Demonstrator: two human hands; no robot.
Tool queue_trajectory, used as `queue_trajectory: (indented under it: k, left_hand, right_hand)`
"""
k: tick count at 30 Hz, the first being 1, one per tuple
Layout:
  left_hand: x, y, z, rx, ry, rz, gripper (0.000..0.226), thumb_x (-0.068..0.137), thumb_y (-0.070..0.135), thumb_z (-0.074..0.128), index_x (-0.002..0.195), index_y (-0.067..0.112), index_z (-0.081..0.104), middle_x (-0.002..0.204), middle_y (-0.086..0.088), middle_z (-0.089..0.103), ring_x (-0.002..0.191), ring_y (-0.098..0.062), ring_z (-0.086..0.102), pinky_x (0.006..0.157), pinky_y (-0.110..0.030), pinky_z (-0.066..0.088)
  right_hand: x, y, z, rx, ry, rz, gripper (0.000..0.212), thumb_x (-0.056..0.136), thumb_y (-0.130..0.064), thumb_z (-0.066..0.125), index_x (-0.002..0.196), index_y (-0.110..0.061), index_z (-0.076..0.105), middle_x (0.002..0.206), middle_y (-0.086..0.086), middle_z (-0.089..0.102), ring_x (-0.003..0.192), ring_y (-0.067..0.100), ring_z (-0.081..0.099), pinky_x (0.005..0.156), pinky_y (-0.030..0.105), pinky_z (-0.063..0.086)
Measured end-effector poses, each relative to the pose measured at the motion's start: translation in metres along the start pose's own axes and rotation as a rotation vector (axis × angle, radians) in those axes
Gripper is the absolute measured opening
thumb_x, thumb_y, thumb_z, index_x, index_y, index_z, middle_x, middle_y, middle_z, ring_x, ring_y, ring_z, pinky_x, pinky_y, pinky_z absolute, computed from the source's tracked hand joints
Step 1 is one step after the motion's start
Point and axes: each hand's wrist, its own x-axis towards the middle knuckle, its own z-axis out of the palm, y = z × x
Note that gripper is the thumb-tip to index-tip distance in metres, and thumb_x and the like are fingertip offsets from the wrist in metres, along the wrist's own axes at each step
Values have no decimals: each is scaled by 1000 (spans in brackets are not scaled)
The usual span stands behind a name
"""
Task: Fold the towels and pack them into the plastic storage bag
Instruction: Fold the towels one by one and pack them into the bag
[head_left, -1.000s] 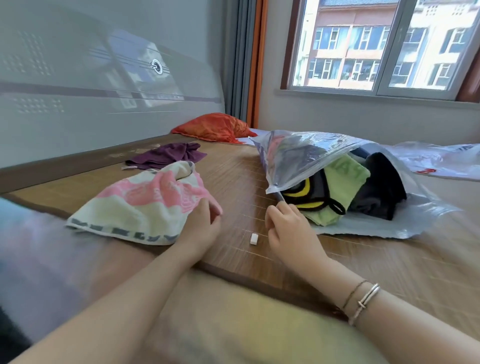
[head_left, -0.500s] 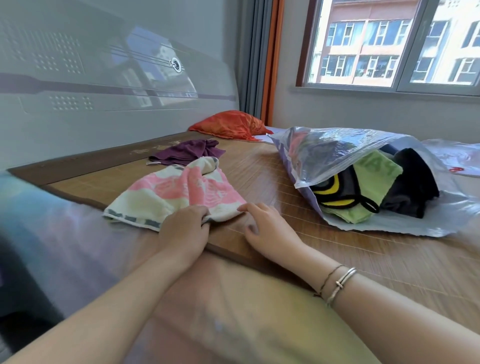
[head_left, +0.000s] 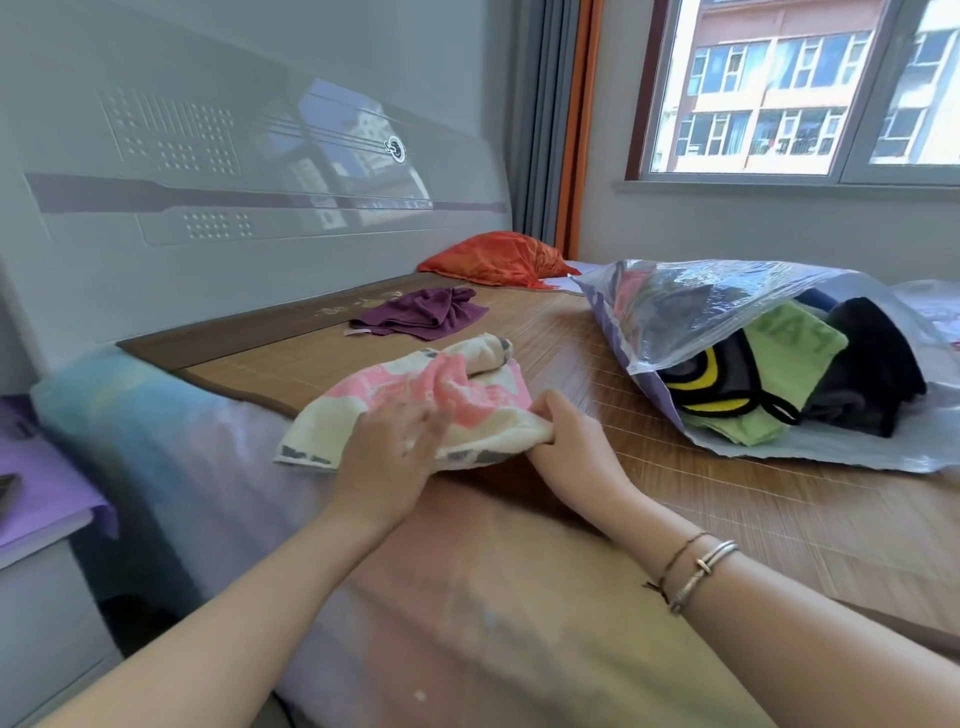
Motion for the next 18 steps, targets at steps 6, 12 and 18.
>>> queue_trajectory:
  k: [6, 12, 18]
  left_hand:
    - [1, -32, -23, 215, 95, -710, 61, 87, 34, 59, 137, 7, 39, 137, -18, 42, 127, -40, 39, 103, -42, 34]
    - [21, -56, -47, 162, 143, -929, 50, 88, 27, 52, 131, 5, 39, 132, -15, 43, 124, -40, 32, 84, -39, 37]
    - [44, -51, -67, -131, 25, -685, 13, 85, 19, 68, 90, 7, 62, 84, -7, 60, 80, -22, 55, 67, -29, 39]
  right_hand:
    - [-15, -11, -12, -94, -154, 20, 49, 72, -2, 46, 116, -24, 56, 123, 1, 57, 111, 22, 52, 94, 38, 44]
    - [-4, -36, -6, -54, -134, 23, 51, 75, 2, 41, 116, -24, 59, 130, -2, 55, 98, 14, 50, 76, 29, 43]
    - [42, -62, 7, -50, -132, -55, 40, 85, -1, 41, 115, -21, 59, 127, -1, 56, 92, 11, 55, 60, 11, 37]
